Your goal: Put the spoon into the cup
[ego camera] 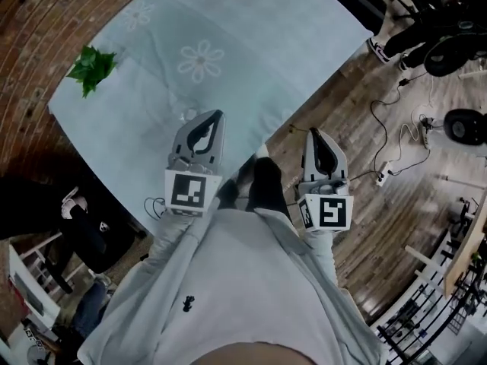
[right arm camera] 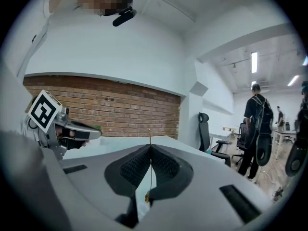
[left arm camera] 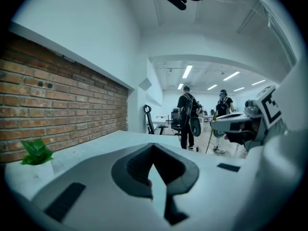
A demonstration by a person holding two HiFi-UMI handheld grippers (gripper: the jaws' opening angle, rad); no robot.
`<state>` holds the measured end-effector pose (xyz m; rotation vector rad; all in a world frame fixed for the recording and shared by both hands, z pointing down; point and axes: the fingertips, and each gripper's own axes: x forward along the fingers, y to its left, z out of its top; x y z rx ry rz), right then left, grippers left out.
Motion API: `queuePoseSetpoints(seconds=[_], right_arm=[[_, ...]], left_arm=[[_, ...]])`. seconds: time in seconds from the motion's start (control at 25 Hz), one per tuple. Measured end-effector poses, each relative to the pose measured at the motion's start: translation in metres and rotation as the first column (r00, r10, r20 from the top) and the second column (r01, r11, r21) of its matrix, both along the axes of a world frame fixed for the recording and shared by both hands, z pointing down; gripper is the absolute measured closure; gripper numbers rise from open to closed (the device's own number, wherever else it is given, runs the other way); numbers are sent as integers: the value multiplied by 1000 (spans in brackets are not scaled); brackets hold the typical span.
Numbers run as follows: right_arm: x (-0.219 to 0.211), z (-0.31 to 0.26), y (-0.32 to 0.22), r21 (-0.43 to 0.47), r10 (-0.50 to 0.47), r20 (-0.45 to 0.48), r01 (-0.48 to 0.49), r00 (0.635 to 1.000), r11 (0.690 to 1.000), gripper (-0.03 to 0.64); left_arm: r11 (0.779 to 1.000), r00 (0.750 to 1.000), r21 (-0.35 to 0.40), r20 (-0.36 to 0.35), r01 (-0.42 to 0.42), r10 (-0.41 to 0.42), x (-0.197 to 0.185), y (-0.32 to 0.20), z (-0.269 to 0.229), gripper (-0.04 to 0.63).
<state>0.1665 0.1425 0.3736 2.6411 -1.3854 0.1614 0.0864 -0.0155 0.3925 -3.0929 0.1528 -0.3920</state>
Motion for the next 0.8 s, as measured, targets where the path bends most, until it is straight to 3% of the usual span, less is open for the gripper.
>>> queuePoseSetpoints(seconds=[0.16, 0.28, 0.4, 0.6, 0.8], right_arm=[[26, -1, -40, 10, -139, -7, 139, 990, 990, 598], [41, -4, -71, 21, -260, -11, 260, 965, 965, 598], [53, -12, -99, 35, -387, -26, 387, 922, 921, 598], [60, -19, -147, 53, -582, -45, 584, 812, 810, 598], [49, -19, -189, 72, -728, -47, 729, 684, 680, 598]], left_arm=[[991, 992, 21, -6, 129, -129, 7, -29, 1, 577], [969, 969, 24, -15, 248, -247, 10, -46, -3, 577], [936, 938, 63, -33, 346, -344, 11, -57, -10, 577], [834, 837, 79, -62, 547, -543, -6, -76, -21, 577], [693, 698, 86, -54, 716, -714, -44, -85, -19, 577]])
